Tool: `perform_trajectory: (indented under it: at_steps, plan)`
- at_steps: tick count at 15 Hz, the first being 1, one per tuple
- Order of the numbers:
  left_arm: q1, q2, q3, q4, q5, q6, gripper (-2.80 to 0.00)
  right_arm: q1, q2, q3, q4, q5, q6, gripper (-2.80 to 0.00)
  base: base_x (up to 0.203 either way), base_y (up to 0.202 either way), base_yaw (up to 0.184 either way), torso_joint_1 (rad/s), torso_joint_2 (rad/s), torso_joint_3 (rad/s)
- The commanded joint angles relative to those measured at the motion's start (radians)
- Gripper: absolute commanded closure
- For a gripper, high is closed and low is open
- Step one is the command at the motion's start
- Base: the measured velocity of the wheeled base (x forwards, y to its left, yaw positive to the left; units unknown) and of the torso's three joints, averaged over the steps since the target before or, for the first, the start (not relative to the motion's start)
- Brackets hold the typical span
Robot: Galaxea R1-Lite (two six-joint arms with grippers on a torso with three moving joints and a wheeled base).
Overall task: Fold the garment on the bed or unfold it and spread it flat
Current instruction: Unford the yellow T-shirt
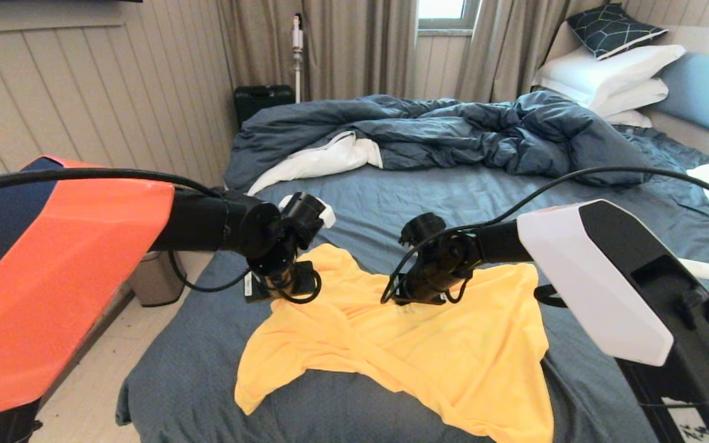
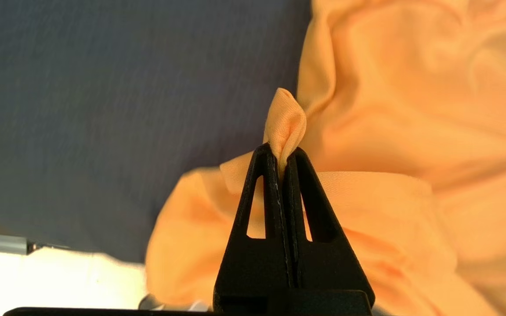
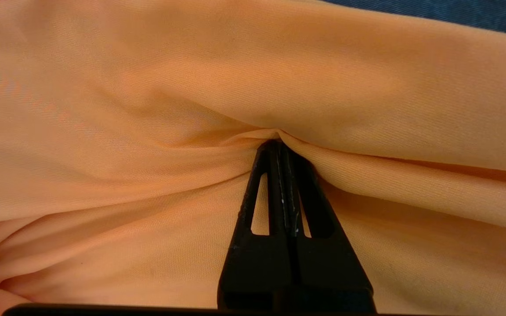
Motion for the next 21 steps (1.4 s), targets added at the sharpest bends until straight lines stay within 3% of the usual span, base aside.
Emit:
perform_trajectory:
  at_steps: [1,4,6,10,13,17,21]
  plan:
    - [-0.015,-0.068,0.055,0.002,0.002,-0.011,0.00,-0.001,0.005,-0.002,0.003,-0.001,0.002,0.00,0.000,0.000,0.000,0.000,0.00,0.000]
    - [-0.081,-0.235,0.281,-0.002,0.002,-0.043,0.00,-0.001,0.005,-0.009,0.004,-0.001,0.002,0.00,0.000,0.000,0.000,0.000,0.00,0.000]
    - [-0.162,-0.335,0.415,-0.001,0.001,-0.091,0.00,-0.001,-0.001,-0.009,0.004,-0.001,0.002,0.00,0.000,0.000,0.000,0.000,0.00,0.000]
    - [-0.256,-0.478,0.525,0.049,-0.002,-0.147,0.00,-0.001,-0.004,-0.012,0.003,-0.001,0.002,0.00,0.000,0.000,0.000,0.000,0.00,0.000]
    - [-0.350,-0.556,0.590,0.159,-0.015,-0.139,0.00,-0.001,0.000,-0.018,0.004,-0.001,0.002,0.00,0.000,0.000,0.000,0.000,0.00,0.000]
    - [-0.458,-0.550,0.644,0.185,-0.048,-0.117,0.00,0.001,0.007,-0.020,0.004,-0.001,0.002,0.00,0.000,0.000,0.000,0.000,0.00,0.000]
    - [-0.590,-0.480,0.677,0.182,-0.168,-0.116,0.00,0.001,0.009,-0.020,0.003,-0.001,0.002,0.00,0.000,0.000,0.000,0.000,0.00,0.000]
